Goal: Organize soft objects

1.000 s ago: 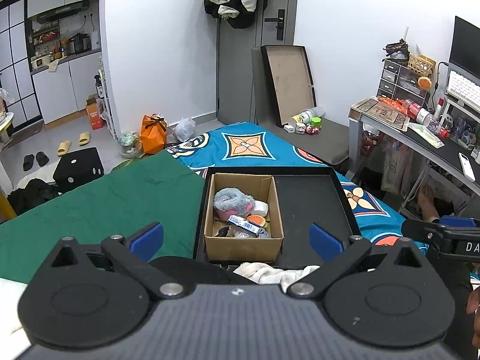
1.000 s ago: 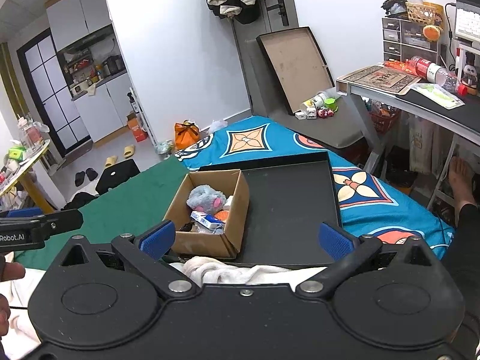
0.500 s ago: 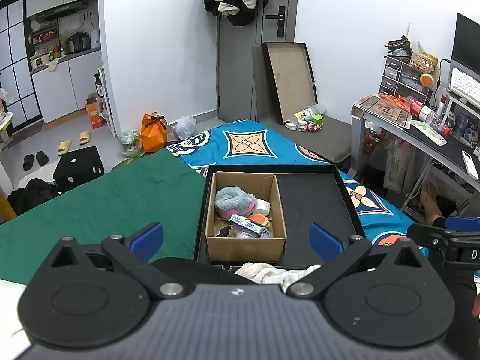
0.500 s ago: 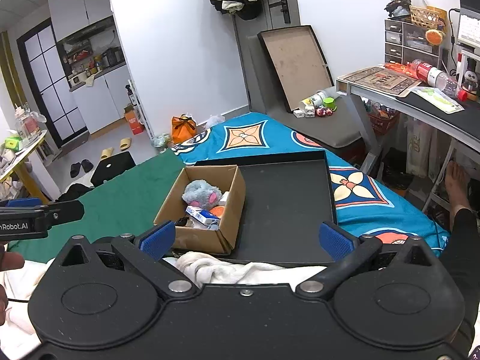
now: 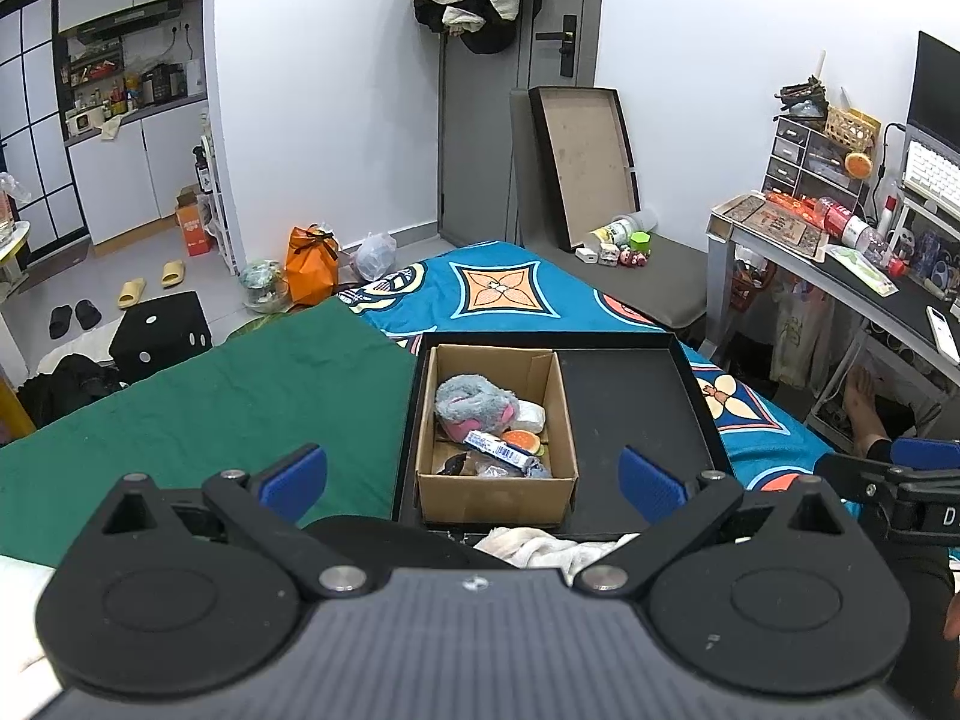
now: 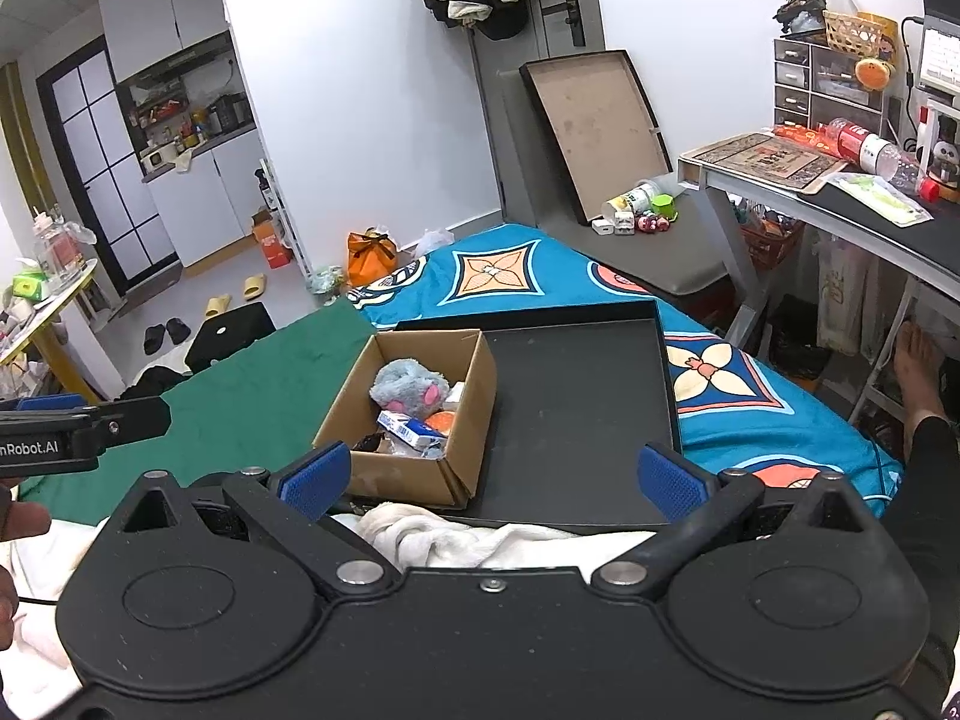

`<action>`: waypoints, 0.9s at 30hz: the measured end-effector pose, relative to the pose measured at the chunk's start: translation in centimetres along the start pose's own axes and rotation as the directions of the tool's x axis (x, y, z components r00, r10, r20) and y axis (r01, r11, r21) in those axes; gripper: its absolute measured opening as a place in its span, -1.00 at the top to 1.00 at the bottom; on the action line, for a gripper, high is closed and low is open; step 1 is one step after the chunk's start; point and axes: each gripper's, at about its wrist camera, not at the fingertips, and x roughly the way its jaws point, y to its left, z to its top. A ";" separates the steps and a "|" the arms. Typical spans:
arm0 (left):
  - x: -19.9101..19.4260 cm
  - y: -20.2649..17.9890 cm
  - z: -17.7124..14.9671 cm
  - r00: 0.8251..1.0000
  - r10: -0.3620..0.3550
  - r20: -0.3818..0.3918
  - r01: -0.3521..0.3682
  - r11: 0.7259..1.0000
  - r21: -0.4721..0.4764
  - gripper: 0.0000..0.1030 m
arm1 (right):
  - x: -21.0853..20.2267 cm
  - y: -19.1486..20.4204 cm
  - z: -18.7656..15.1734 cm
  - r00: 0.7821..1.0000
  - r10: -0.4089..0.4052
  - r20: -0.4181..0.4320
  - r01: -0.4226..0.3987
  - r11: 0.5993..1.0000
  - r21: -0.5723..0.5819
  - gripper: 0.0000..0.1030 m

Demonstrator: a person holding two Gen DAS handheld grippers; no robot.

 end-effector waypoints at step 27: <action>0.4 -0.3 -0.1 1.000 0.003 -0.017 -0.003 1.000 -0.007 -0.99 | 0.1 -0.5 -0.2 1.000 0.007 0.000 -0.007 1.000 0.017 -1.00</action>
